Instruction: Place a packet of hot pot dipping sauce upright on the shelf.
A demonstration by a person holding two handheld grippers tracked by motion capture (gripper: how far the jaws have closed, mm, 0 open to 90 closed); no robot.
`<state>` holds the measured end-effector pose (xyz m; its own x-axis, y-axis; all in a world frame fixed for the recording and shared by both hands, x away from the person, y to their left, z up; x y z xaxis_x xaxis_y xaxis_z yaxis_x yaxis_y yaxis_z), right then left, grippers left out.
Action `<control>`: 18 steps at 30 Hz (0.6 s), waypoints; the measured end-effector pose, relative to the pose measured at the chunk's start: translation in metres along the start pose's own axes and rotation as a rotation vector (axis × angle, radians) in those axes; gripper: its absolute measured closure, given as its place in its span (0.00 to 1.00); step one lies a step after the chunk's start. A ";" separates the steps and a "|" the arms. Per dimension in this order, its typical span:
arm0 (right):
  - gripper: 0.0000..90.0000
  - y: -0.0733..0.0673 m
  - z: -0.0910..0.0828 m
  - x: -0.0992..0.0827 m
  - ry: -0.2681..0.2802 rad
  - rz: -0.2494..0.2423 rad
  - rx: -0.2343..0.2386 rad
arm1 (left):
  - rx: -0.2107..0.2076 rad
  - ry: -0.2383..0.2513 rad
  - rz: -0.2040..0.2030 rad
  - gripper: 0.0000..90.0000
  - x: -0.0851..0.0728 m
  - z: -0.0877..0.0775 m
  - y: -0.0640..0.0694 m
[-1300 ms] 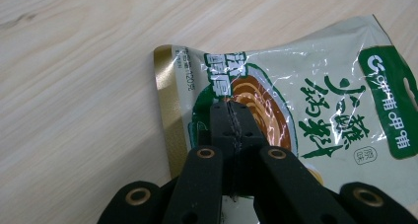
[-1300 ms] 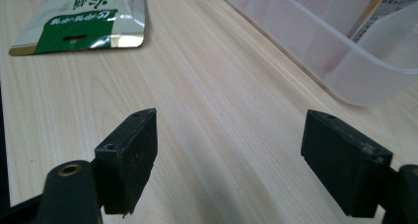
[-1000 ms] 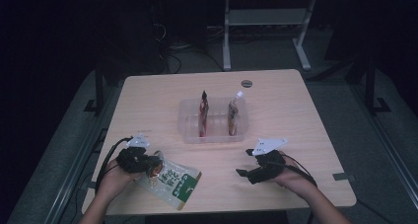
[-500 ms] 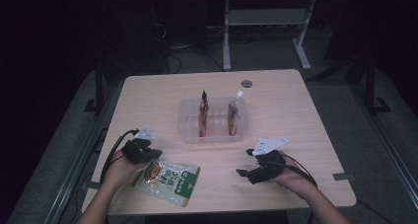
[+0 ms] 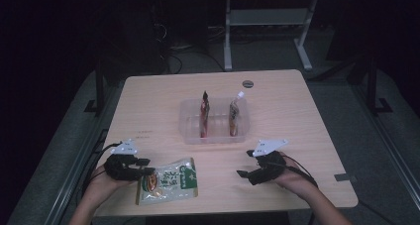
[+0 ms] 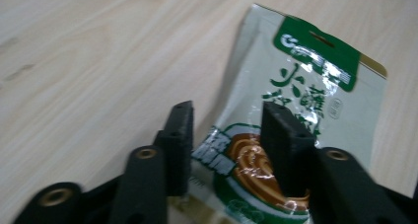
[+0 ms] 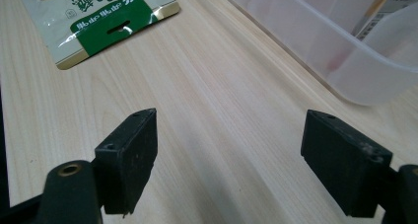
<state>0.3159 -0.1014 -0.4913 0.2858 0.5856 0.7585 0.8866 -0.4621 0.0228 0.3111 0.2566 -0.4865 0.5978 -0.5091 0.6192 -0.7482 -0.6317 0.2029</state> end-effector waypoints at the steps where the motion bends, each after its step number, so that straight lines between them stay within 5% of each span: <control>1: 0.24 0.000 0.000 0.000 0.000 0.000 0.001 | -0.012 -0.015 0.005 0.52 -0.001 0.004 0.001; 10: 0.24 0.001 -0.001 -0.001 0.003 0.002 0.003 | -0.018 -0.110 0.066 0.47 -0.011 0.019 0.008; 18: 0.23 0.004 0.001 -0.002 -0.013 0.017 -0.008 | -0.005 -0.146 0.094 0.71 -0.010 0.021 0.013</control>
<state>0.3196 -0.1037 -0.4938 0.3055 0.5861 0.7505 0.8787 -0.4772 0.0150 0.3016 0.2417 -0.5060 0.5603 -0.6453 0.5192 -0.8038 -0.5748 0.1531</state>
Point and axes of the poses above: each handheld gripper's, and its own axes: z roughly forward along the jaws, x roughly out of its top, y roughly to its right, the point moved 7 cm from there along z, roughly forward along the jaws, and after that the axes turned 6 degrees about -z, right-handed, at the moved point
